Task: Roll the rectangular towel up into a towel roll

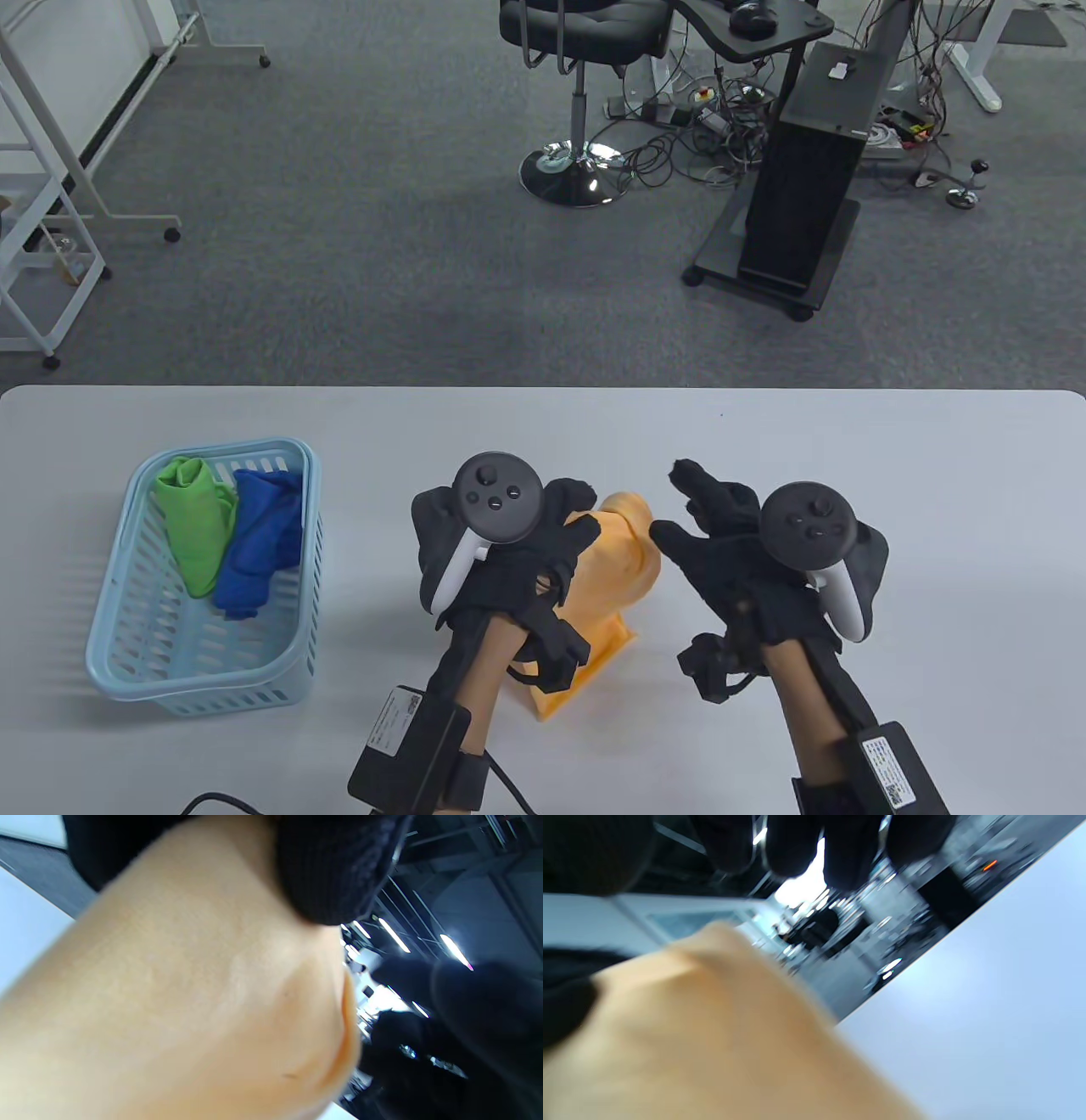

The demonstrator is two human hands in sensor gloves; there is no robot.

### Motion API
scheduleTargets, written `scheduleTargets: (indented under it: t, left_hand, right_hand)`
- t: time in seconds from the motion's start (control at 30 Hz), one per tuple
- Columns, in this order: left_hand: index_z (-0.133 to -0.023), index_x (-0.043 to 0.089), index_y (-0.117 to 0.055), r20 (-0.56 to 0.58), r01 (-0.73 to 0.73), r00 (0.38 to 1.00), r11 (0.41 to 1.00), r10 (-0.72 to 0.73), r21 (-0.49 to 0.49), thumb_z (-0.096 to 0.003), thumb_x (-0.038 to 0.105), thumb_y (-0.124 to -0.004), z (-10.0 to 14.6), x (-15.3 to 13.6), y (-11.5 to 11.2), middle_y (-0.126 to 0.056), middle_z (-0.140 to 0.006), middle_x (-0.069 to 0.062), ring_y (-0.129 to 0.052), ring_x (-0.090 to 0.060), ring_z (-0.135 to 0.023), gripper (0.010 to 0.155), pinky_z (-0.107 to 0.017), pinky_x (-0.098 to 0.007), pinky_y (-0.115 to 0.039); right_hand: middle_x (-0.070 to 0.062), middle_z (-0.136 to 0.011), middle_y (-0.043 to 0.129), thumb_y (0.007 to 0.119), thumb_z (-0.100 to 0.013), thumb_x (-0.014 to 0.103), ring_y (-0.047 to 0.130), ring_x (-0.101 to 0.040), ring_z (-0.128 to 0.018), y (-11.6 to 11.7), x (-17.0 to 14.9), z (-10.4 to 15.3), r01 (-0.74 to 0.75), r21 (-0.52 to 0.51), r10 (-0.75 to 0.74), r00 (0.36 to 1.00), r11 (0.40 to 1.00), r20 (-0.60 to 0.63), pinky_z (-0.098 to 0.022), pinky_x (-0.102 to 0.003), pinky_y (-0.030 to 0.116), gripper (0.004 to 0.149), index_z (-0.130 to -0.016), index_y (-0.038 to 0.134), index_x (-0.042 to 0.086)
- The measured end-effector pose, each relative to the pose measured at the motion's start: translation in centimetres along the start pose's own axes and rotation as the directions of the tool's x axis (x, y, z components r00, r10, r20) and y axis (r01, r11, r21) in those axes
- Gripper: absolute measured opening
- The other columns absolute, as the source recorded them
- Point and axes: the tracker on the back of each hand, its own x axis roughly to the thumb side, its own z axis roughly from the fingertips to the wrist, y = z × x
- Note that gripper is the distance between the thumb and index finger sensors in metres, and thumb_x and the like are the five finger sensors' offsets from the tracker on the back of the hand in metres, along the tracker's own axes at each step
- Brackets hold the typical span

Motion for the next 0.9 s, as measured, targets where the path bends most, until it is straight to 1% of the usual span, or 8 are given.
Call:
scheduleTargets:
  t: [0.07,0.17,0.27,0.3,0.4,0.6,0.73,0.9]
  left_hand:
    - [-0.089,0.025,-0.089,0.056,-0.014,0.998,0.999,0.016,-0.042,-0.0401,0.035,-0.088,0.2,0.4,-0.2,-0.110,-0.063,-0.007,-0.106,-0.033,-0.059,0.050,-0.053,-0.057,-0.076]
    - [-0.088,0.019,-0.090,0.098,-0.052,0.993,0.996,0.059,-0.074,-0.0408,0.038,-0.084,0.6,0.7,0.0,-0.110,-0.064,-0.008,-0.105,-0.033,-0.059,0.051,-0.053,-0.058,-0.076]
    - [-0.085,0.021,-0.092,0.104,-0.035,0.994,0.999,0.036,-0.010,-0.0397,0.038,-0.085,0.9,0.1,0.9,-0.111,-0.062,-0.007,-0.107,-0.032,-0.058,0.049,-0.053,-0.057,-0.077]
    - [-0.086,0.021,-0.092,0.111,-0.061,0.992,0.998,0.060,0.006,-0.0394,0.038,-0.085,1.0,-0.2,1.3,-0.111,-0.061,-0.007,-0.107,-0.031,-0.057,0.049,-0.052,-0.056,-0.078]
    - [-0.088,0.020,-0.091,0.120,-0.120,0.985,0.991,0.127,-0.064,-0.0393,0.035,-0.086,1.1,-1.0,2.1,-0.111,-0.063,-0.009,-0.107,-0.033,-0.058,0.051,-0.052,-0.057,-0.077]
    - [-0.084,0.024,-0.094,0.177,0.126,0.977,0.992,-0.121,-0.015,-0.0380,0.034,-0.086,0.7,-0.6,2.8,-0.112,-0.062,-0.009,-0.107,-0.032,-0.056,0.048,-0.051,-0.057,-0.078]
    - [-0.079,0.029,-0.098,0.111,0.404,0.905,0.912,-0.410,0.077,-0.0373,0.041,-0.083,-0.1,0.4,2.2,-0.109,-0.062,-0.006,-0.104,-0.031,-0.055,0.046,-0.053,-0.057,-0.077]
    - [-0.078,0.028,-0.098,-0.003,0.406,0.914,0.914,-0.406,0.025,-0.0378,0.042,-0.081,-3.3,0.2,1.6,-0.079,-0.095,-0.015,-0.098,-0.022,-0.041,0.045,-0.046,-0.052,-0.080]
  right_hand:
    - [-0.009,-0.106,0.027,0.081,-0.029,0.057,0.031,-0.039,-0.101,0.8,1.1,-0.2,-0.058,0.093,0.053,0.997,0.994,0.059,-0.073,-0.063,0.034,0.087,-0.106,0.047,0.036]
    - [-0.007,-0.107,0.025,0.084,-0.029,0.052,0.027,-0.038,-0.102,2.2,2.1,-0.4,-0.174,0.142,0.160,0.982,0.974,0.102,-0.073,-0.064,0.029,0.086,-0.105,0.046,0.037]
    - [-0.006,-0.101,0.052,0.086,-0.029,0.045,0.050,-0.037,-0.099,2.4,2.2,-0.7,-0.135,0.060,0.129,0.987,0.989,0.093,-0.071,-0.065,0.041,0.070,-0.095,0.069,0.029]
    - [-0.006,-0.097,0.062,0.085,-0.031,0.042,0.058,-0.036,-0.097,2.3,2.1,-0.8,-0.151,0.109,0.143,0.986,0.982,0.083,-0.070,-0.065,0.045,0.058,-0.086,0.081,0.025]
    - [-0.005,-0.094,0.068,0.086,-0.030,0.042,0.064,-0.035,-0.095,1.6,1.9,-0.6,-0.207,0.131,0.199,0.977,0.969,0.071,-0.070,-0.064,0.048,0.051,-0.078,0.088,0.024]
    - [-0.006,-0.087,0.078,0.086,-0.030,0.046,0.079,-0.033,-0.085,-0.1,2.3,-0.6,-0.284,0.174,0.284,0.959,0.943,0.025,-0.066,-0.060,0.060,0.052,-0.075,0.090,0.021]
    - [-0.008,-0.084,0.079,0.080,-0.030,0.053,0.086,-0.032,-0.076,0.1,2.3,-1.7,-0.357,0.165,0.365,0.931,0.919,-0.020,-0.061,-0.057,0.067,0.055,-0.072,0.092,0.019]
    - [-0.009,-0.090,0.075,0.076,-0.033,0.052,0.097,-0.020,-0.043,0.8,1.2,-4.0,-0.263,0.219,0.292,0.950,0.939,-0.110,-0.042,-0.046,0.081,0.060,-0.083,0.087,0.020]
